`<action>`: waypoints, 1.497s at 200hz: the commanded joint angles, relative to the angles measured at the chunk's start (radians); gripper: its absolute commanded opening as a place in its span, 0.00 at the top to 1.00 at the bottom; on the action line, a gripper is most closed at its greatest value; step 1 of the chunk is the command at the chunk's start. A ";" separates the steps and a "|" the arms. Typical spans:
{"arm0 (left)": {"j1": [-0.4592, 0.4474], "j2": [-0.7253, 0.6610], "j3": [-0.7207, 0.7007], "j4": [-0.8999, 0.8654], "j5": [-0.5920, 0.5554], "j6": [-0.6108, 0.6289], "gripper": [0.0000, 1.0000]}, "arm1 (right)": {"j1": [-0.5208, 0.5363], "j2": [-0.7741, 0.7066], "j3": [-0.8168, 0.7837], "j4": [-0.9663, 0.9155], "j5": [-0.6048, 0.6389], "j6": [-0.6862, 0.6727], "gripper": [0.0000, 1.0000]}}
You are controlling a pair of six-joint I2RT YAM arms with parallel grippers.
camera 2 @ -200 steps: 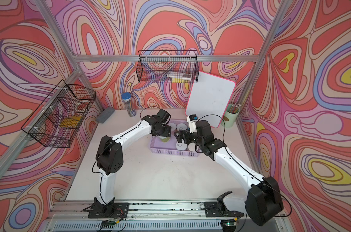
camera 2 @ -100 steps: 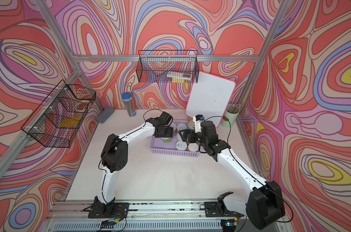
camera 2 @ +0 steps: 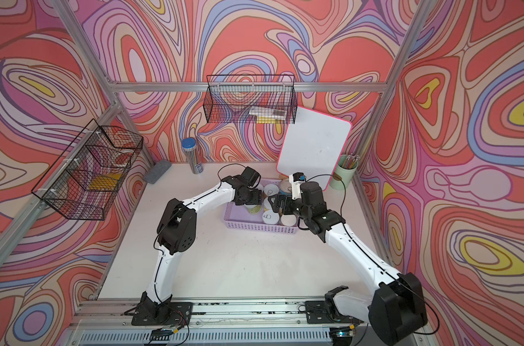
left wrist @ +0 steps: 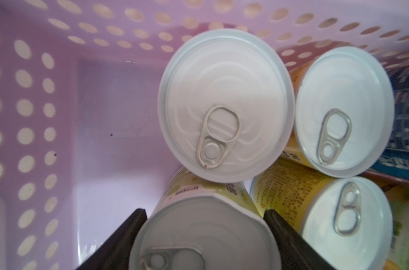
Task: Put the canned food in the basket
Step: Place the canned food in the basket.
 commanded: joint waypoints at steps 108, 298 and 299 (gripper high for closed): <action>-0.009 0.054 0.070 0.058 0.045 -0.030 0.27 | -0.008 -0.013 -0.021 -0.015 0.015 -0.003 0.02; -0.009 0.032 0.056 0.075 0.059 -0.036 0.15 | -0.008 0.007 -0.020 -0.020 -0.003 0.001 0.02; -0.009 0.032 0.056 0.076 0.059 -0.036 0.15 | -0.007 0.007 -0.020 -0.021 -0.003 0.002 0.02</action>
